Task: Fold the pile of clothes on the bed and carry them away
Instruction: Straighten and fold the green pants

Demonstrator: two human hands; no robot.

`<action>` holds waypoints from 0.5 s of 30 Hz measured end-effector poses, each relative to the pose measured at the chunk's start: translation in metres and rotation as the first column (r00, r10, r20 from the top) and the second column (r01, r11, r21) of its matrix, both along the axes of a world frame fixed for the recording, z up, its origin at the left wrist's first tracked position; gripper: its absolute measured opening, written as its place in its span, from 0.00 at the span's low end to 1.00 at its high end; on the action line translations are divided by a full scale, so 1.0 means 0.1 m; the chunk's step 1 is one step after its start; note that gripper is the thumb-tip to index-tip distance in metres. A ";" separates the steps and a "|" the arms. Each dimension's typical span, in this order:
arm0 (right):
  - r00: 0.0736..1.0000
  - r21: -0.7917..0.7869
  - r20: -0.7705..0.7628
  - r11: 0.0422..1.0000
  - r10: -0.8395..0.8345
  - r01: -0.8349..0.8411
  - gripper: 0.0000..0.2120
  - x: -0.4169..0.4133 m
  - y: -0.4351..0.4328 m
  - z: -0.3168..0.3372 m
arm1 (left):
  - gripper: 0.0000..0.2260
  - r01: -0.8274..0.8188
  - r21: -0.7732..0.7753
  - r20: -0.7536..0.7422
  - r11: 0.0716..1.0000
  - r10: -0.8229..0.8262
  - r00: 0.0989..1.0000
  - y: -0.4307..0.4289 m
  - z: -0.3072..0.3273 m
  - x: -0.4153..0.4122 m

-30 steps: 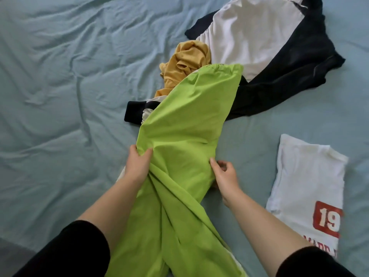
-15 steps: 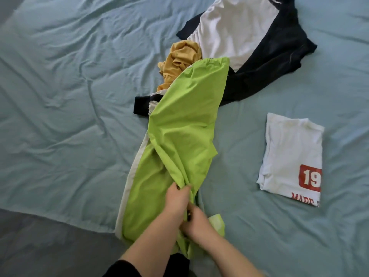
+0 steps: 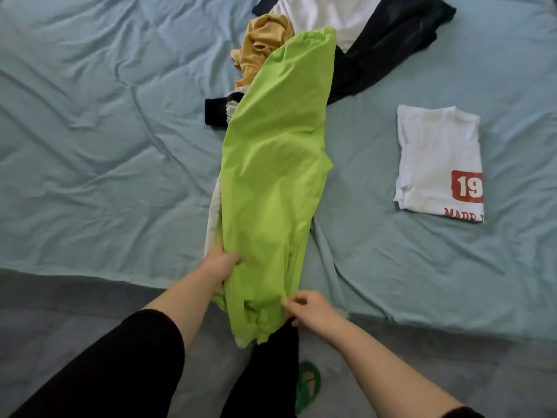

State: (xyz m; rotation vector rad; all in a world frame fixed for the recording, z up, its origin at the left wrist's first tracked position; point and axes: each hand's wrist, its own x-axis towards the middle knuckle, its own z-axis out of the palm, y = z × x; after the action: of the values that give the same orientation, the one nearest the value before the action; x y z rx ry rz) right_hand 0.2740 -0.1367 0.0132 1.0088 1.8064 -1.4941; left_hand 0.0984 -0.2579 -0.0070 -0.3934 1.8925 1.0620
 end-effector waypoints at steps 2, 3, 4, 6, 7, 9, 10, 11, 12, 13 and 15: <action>0.952 0.140 -0.050 0.942 -0.302 0.306 0.09 -0.07 0.03 -0.12 | 0.19 0.125 -0.107 -0.062 0.986 -0.132 0.989 -0.14 -0.05 0.07; 0.910 0.170 -0.080 0.894 -0.407 0.415 0.09 -0.12 0.06 -0.17 | 0.18 0.133 -0.110 -0.057 0.985 -0.140 0.989 -0.20 -0.07 0.09; 0.873 0.174 -0.101 0.855 -0.477 0.488 0.06 -0.18 0.08 -0.20 | 0.18 0.135 -0.095 -0.034 0.986 -0.139 0.990 -0.25 -0.09 0.10; 0.817 0.160 -0.120 0.802 -0.564 0.576 0.04 -0.28 0.09 -0.26 | 0.17 0.141 -0.049 0.054 0.989 -0.138 0.989 -0.35 -0.12 0.09; 0.794 0.161 -0.132 0.778 -0.593 0.608 0.06 -0.32 0.10 -0.29 | 0.17 0.136 -0.021 0.107 0.990 -0.133 0.985 -0.37 -0.13 0.08; 0.753 0.147 -0.155 0.739 -0.639 0.658 0.09 -0.39 0.11 -0.33 | 0.19 0.091 0.031 0.198 0.995 -0.095 0.976 -0.39 -0.09 0.05; 0.733 0.122 -0.162 0.724 -0.660 0.679 0.10 -0.43 0.11 -0.33 | 0.20 0.065 0.049 0.234 0.997 -0.075 0.969 -0.38 -0.07 0.03; 0.709 0.080 -0.173 0.708 -0.683 0.702 0.10 -0.46 0.12 -0.35 | 0.20 0.044 0.063 0.268 0.997 -0.060 0.962 -0.37 -0.05 0.01; 0.690 0.029 -0.173 0.697 -0.703 0.717 0.10 -0.49 0.11 -0.36 | 0.20 0.028 0.080 0.302 0.996 -0.051 0.952 -0.37 -0.02 0.00; 0.689 -0.014 -0.170 0.700 -0.705 0.714 0.09 -0.52 0.11 -0.37 | 0.21 0.017 0.100 0.332 0.995 -0.050 0.942 -0.37 0.00 -0.01; 0.721 -0.056 -0.140 0.733 -0.678 0.678 0.07 -0.59 0.10 -0.38 | 0.21 0.005 0.129 0.368 0.992 -0.052 0.928 -0.40 0.04 -0.03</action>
State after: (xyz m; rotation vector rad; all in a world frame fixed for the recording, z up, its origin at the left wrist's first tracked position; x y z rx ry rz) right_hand 0.2150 -0.1262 -0.0246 1.7322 1.5942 -2.0386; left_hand 0.0954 -0.2977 -0.0031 -0.4573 1.4829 1.0021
